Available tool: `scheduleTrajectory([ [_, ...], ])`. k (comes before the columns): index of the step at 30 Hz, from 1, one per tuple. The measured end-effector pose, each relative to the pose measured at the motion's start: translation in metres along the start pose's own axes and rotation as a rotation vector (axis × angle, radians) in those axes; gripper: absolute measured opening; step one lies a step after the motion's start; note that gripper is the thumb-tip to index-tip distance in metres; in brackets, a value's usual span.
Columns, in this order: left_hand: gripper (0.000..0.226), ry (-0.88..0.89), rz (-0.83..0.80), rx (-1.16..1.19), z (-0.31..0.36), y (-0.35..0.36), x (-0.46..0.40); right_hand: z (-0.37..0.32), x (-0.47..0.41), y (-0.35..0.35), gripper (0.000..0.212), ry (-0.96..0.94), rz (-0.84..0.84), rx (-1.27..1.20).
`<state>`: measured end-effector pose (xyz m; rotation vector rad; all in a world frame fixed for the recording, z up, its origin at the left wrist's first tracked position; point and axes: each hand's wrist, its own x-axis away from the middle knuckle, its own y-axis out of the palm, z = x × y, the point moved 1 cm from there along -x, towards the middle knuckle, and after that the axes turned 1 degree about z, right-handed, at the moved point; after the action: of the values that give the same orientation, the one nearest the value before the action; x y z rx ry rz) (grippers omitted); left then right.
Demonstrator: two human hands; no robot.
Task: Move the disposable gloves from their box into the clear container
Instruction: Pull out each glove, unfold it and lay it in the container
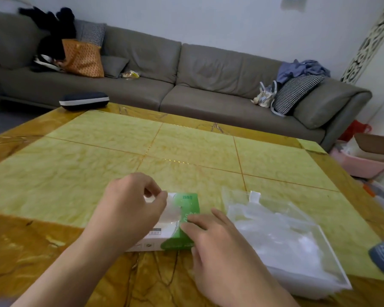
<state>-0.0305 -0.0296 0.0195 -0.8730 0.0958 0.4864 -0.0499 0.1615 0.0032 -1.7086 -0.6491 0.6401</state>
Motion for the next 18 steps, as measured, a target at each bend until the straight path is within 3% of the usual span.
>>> scheduleTrajectory([
  [4,0.015,0.009,-0.156,-0.122,-0.011,0.010,0.005,-0.002,0.003,-0.004,0.056,0.010,0.007,-0.002],
  [6,0.014,0.014,-0.079,-0.135,-0.012,0.011,0.004,-0.002,0.004,-0.004,0.055,0.019,0.011,-0.007],
  [10,0.005,-0.053,0.167,0.341,0.004,-0.007,0.003,0.003,0.004,0.000,0.056,0.003,0.022,-0.014],
  [15,0.012,-0.214,0.004,0.771,0.016,-0.009,0.008,0.005,0.005,0.002,0.045,0.037,0.028,-0.089],
  [18,0.024,-0.271,-0.069,0.914,0.019,-0.002,0.009,0.008,0.007,-0.011,0.051,0.128,0.083,-0.358],
])
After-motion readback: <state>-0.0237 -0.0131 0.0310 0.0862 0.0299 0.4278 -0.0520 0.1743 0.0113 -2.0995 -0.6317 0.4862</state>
